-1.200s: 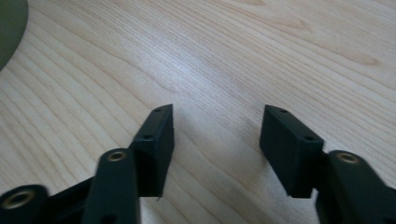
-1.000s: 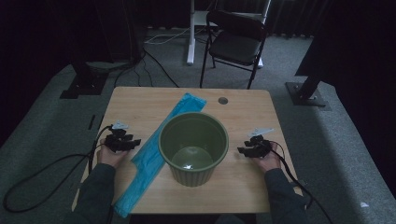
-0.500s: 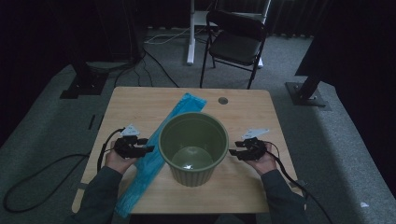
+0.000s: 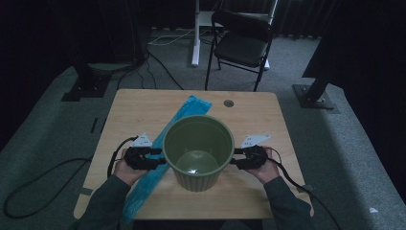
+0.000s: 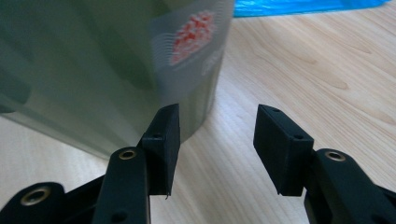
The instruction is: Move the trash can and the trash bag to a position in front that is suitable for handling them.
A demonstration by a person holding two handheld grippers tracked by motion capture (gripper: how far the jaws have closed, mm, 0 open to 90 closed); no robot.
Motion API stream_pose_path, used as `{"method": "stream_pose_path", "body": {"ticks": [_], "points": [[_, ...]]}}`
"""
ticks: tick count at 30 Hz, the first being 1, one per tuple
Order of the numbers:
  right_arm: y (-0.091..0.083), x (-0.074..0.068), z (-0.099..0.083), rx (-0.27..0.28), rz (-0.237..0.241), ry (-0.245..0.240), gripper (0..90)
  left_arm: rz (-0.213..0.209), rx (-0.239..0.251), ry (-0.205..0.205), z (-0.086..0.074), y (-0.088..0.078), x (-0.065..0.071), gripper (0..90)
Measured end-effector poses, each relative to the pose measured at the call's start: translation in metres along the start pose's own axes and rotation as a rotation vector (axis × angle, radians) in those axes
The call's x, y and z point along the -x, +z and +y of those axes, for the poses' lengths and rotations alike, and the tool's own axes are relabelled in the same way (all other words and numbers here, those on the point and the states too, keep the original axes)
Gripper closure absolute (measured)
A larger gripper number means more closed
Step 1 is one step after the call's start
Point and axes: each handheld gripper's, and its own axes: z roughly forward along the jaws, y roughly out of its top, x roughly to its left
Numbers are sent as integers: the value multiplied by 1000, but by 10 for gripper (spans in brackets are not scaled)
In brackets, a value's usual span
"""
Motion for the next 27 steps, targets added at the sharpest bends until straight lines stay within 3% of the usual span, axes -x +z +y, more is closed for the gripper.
{"method": "stream_pose_path", "body": {"ticks": [3, 11, 16, 20, 27], "points": [[0, -2, 1, 3, 13, -11, 508, 7, -9, 17, 1, 1, 2, 505], [-3, 1, 1, 2, -8, -10, 510, 16, -9, 13, 9, 10, -2, 506], [-5, 8, -2, 6, -24, 18, 516, 26, -5, 11, 15, 20, -5, 506], [-6, 12, -3, 8, -35, 32, 518, 45, -33, 25, 18, 29, -6, 507], [-4, 19, -2, 17, -50, 51, 524, 63, -19, 13, 22, 36, -12, 517]]}}
